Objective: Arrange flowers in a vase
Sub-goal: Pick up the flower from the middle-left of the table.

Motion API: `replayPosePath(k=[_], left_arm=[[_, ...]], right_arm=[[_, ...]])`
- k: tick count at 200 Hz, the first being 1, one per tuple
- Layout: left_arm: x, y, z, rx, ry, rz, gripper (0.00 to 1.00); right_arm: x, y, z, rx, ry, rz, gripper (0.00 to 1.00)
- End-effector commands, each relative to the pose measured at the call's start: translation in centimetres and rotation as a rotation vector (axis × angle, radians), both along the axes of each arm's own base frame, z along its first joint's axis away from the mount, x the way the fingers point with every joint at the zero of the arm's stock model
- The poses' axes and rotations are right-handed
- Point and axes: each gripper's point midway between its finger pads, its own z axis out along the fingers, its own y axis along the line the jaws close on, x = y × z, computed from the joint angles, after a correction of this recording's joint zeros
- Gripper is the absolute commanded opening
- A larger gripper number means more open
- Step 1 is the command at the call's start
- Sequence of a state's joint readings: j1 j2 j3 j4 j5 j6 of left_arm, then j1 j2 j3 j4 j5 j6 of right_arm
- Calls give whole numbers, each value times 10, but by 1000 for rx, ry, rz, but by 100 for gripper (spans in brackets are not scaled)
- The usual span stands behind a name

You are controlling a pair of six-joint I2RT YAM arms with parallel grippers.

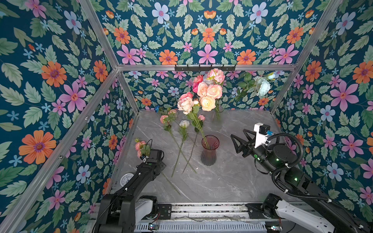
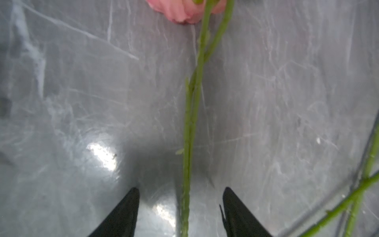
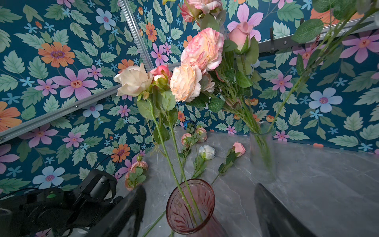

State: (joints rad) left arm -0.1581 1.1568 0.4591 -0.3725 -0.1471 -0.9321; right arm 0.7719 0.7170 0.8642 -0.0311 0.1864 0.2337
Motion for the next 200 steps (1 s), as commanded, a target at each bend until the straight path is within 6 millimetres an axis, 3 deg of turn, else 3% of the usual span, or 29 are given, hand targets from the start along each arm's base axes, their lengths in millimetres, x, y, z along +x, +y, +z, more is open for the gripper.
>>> replayPosePath(k=[1,60,77,85,108,136,152,174,200], left_arm=[[10,7,-4,48,-7,11,59],[13,14,-5,92,-7,-3,21],[17,14,5,96,-28,-6,1],[20,16,15,106,-53,-5,0],[36,20,73,137,-201,-13,0],[49,15,182,167,-443,-103,0],[50,-7,236,122,-586,-238,0],[39,-53,292,11,-775,-499,0],[6,-89,348,-94,-1040,-706,0]], right_arm=[[0,-3,3,1,-6,-13,83],[1,-3,4,3,-8,-17,83],[1,-2,5,1,-10,-16,83],[2,-2,5,2,-8,-16,83],[3,-2,6,0,-5,-19,83],[3,0,10,0,-6,-17,83],[3,3,14,2,-10,-1,83],[0,13,21,7,-14,55,83],[-8,54,32,-14,24,247,83]])
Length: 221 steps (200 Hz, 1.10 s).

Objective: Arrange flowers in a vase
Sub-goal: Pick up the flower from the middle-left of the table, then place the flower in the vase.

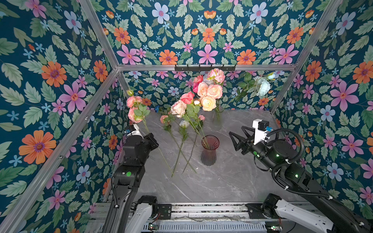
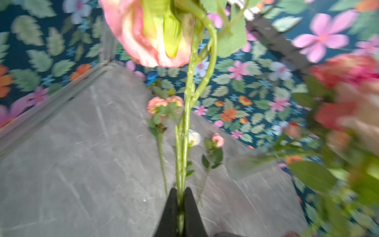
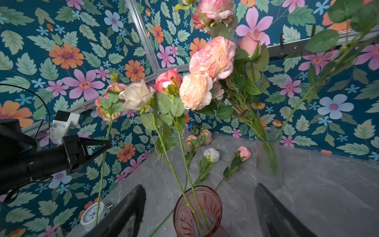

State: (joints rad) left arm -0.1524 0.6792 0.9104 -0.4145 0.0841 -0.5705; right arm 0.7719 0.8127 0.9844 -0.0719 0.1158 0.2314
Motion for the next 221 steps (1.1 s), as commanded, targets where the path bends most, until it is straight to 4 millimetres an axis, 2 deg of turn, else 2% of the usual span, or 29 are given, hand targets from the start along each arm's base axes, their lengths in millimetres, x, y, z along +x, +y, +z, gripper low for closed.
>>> replayPosePath(k=[1,36,51,75,97,141,158,173,198,200,203,208,214,221], left_arm=[[-28,-46,44,-1,-200,-304,0],[-66,-74,86,-2,-385,-514,0],[-81,-84,98,-5,-445,-601,0],[-103,-101,111,-32,-523,-752,0],[-125,-114,120,-89,-597,-891,0],[-145,-123,121,-152,-633,-1030,0],[-146,-124,117,-168,-628,-1047,0],[-144,-125,113,-182,-617,-1045,0],[-134,-123,109,-193,-584,-1003,0],[-132,-122,108,-192,-578,-996,3],[-130,-122,107,-189,-571,-984,13],[-125,-121,105,-186,-558,-963,32],[-120,-119,104,-186,-544,-935,62],[-114,-116,102,-184,-534,-893,78]], right_arm=[[-12,35,13,-1,18,185,83],[-43,116,45,-121,-53,374,86],[-49,143,59,-113,-46,425,86],[-53,177,74,-46,-3,513,87],[-56,206,78,-61,-6,539,88],[-51,243,80,-53,19,583,87],[-51,249,83,-34,12,594,79],[-50,251,86,-30,8,599,62],[-52,250,88,-28,0,600,12],[-51,250,87,-30,-1,598,7],[-51,248,88,-31,-4,593,0],[-50,246,88,-33,-7,580,0],[-48,241,88,-36,-19,557,0],[-45,233,90,-37,-39,525,0]])
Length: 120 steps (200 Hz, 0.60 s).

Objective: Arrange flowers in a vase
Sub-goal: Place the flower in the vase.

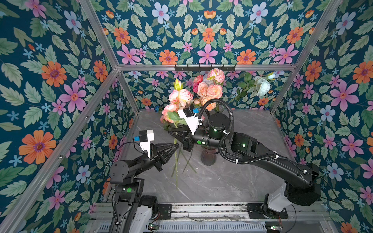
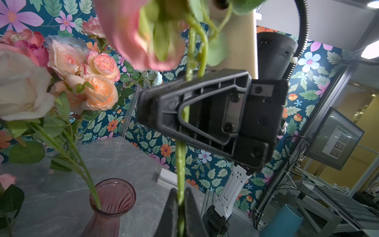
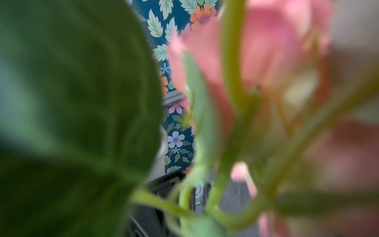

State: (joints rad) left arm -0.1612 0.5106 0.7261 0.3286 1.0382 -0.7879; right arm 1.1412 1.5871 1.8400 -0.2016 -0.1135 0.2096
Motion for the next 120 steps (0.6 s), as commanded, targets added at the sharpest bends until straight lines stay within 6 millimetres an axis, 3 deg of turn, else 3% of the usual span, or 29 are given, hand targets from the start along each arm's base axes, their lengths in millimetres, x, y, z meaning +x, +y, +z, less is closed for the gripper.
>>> replayPosePath(k=[1,14,32,61,77,93,120], left_arm=[[14,8,1,-5,16,100,79],[29,18,-5,-11,63,209,90],[49,41,-16,-16,129,402,98],[71,84,-43,2,207,708,99],[77,91,-58,8,236,753,99],[85,92,-76,22,285,766,99],[93,96,-100,50,353,797,99]], right_arm=[[7,-18,11,27,-52,-78,0],[10,-40,13,34,-92,-145,0],[16,-77,15,14,-162,-263,0],[37,-144,31,38,-238,-441,0],[52,-174,46,89,-253,-501,0],[63,-187,59,101,-286,-537,0],[79,-190,66,77,-350,-577,0]])
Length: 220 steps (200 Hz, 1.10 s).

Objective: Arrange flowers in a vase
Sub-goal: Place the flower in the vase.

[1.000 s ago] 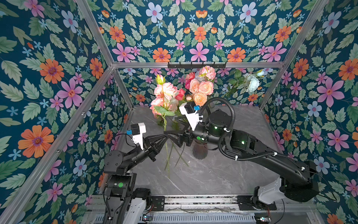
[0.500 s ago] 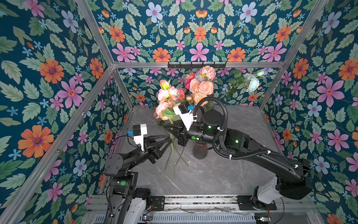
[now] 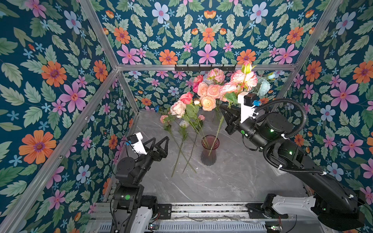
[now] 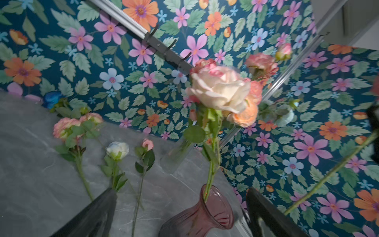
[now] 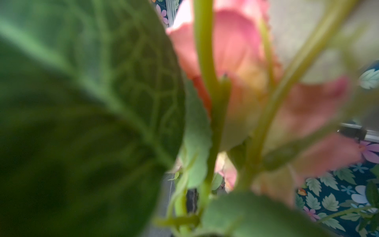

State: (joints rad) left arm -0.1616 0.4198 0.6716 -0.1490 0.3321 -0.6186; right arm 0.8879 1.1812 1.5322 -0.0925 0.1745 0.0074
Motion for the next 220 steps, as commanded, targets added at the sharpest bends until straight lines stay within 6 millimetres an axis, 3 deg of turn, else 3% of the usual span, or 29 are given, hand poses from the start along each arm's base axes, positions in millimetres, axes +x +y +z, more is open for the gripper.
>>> replayPosePath(k=[1,52,73,111,124,137,157,180,220], left_arm=[[8,11,-16,23,40,73,99],[10,12,-27,25,67,77,99],[14,12,-38,19,97,85,99],[30,9,-70,-44,189,86,100],[39,7,-82,-54,239,85,99],[47,6,-92,-52,275,90,99],[60,4,-101,-50,306,95,97],[78,3,-116,-36,351,108,92],[117,-3,-164,14,480,112,88]], right_arm=[[10,-3,15,-12,-81,-30,0],[41,2,-1,-43,-103,-66,0],[50,12,-25,-66,-69,-61,0],[60,21,-95,-112,74,-51,0],[61,20,-116,-125,134,-55,18],[59,19,-133,-124,180,-51,45],[53,11,-149,-113,236,-54,68],[45,0,-159,-95,277,-68,79],[25,-26,-160,-37,307,-93,84]])
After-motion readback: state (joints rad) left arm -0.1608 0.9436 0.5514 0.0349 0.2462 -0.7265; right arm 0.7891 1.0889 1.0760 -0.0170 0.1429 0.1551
